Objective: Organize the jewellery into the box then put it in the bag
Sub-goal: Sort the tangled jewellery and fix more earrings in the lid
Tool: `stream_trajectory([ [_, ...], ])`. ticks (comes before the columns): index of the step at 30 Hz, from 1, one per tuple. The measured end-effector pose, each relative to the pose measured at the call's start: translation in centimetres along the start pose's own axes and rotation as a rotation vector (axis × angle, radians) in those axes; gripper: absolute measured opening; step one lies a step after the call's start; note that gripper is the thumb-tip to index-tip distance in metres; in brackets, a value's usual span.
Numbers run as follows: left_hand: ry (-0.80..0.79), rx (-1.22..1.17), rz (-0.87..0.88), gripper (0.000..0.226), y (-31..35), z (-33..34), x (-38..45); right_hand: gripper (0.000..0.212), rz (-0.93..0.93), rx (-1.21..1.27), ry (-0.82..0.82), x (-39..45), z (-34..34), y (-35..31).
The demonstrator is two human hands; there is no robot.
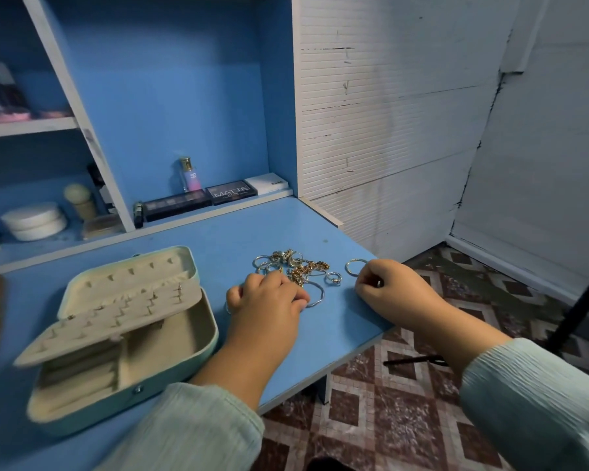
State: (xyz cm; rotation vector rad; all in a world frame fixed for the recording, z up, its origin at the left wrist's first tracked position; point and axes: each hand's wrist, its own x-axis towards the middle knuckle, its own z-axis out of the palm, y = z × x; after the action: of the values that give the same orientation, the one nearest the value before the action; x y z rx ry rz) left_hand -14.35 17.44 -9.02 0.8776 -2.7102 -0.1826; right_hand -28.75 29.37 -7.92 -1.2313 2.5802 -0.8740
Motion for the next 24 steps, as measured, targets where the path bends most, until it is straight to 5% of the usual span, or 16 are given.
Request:
stream_trajectory([
  [15, 0.022, -0.182, -0.112, 0.029, -1.3, -2.5, 1.7, 0.017, -0.02, 0.222, 0.029, 0.1, 0.2, 1.8],
  [24, -0.026, 0.07, -0.039, 0.028, -2.0, -2.8, -0.4, 0.022, -0.118, 0.261, -0.001, -0.4, 0.8, 1.4],
])
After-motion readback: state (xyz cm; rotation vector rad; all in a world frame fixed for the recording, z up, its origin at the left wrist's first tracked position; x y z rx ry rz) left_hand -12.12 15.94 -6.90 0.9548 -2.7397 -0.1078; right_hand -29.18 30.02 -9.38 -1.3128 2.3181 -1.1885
